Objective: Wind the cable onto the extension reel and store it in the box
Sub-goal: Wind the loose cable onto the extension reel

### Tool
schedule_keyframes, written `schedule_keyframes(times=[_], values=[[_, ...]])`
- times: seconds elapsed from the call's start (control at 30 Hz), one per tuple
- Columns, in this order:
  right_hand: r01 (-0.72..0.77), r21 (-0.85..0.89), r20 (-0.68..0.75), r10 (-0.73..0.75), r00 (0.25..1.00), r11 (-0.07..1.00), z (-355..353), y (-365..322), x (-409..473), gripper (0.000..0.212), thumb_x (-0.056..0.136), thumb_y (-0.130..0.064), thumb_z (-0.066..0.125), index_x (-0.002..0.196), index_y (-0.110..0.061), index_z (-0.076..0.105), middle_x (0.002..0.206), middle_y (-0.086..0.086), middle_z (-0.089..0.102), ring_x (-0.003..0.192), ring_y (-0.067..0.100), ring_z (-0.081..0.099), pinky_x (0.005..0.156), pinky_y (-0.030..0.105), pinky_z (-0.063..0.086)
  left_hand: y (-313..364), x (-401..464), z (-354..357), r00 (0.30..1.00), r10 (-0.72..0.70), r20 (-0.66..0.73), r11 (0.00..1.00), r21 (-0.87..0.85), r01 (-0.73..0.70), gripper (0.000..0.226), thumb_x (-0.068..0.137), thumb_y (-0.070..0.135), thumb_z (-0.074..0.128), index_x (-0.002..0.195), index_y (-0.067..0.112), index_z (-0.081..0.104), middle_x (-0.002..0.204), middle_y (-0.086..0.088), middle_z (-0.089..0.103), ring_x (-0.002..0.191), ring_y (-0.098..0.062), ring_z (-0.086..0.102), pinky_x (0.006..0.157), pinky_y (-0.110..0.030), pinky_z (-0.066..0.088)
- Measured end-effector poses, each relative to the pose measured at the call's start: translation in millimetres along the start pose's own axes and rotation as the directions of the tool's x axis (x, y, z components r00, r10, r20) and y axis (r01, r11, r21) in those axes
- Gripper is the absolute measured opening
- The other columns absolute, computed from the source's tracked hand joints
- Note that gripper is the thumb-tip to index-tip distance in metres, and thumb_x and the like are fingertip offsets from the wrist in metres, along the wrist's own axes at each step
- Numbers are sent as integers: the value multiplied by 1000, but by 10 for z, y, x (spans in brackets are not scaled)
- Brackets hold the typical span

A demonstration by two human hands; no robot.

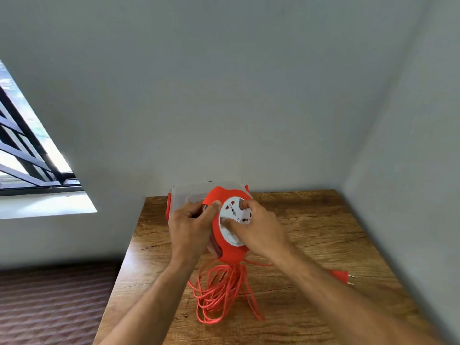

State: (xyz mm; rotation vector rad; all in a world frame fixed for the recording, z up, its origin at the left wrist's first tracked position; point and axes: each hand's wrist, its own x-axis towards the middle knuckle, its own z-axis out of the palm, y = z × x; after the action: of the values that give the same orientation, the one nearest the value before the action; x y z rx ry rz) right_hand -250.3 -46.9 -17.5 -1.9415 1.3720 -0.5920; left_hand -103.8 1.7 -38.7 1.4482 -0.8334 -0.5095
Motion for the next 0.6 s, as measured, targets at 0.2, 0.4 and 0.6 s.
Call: schedule_keyframes(times=[0.2,0.4,0.6], values=[[593,-556,-31,-727,685,582,-273,171,-9,42,92,-36,47,125,-15,64,72,4,72,57,26,67,49,35,55,87,125,-43,993,-62,104,993,-96,73,47,86,34,79,68,-8,68,61,-33,59,56,-28,55,58,-39,43],[750,-604,282,-808,517,269,-480,191,129,46,80,-42,69,125,-32,62,119,13,58,103,30,58,84,39,51,233,221,-143,973,-17,229,1000,0,17,55,81,43,79,71,-10,68,68,-40,60,56,-30,56,59,-41,45],[809,-584,503,-754,422,63,-600,209,149,67,83,-14,62,143,-40,47,142,15,50,110,30,55,89,44,48,289,308,-291,941,-111,320,989,129,72,29,90,31,77,72,8,82,74,-23,77,65,-38,74,71,-45,60]])
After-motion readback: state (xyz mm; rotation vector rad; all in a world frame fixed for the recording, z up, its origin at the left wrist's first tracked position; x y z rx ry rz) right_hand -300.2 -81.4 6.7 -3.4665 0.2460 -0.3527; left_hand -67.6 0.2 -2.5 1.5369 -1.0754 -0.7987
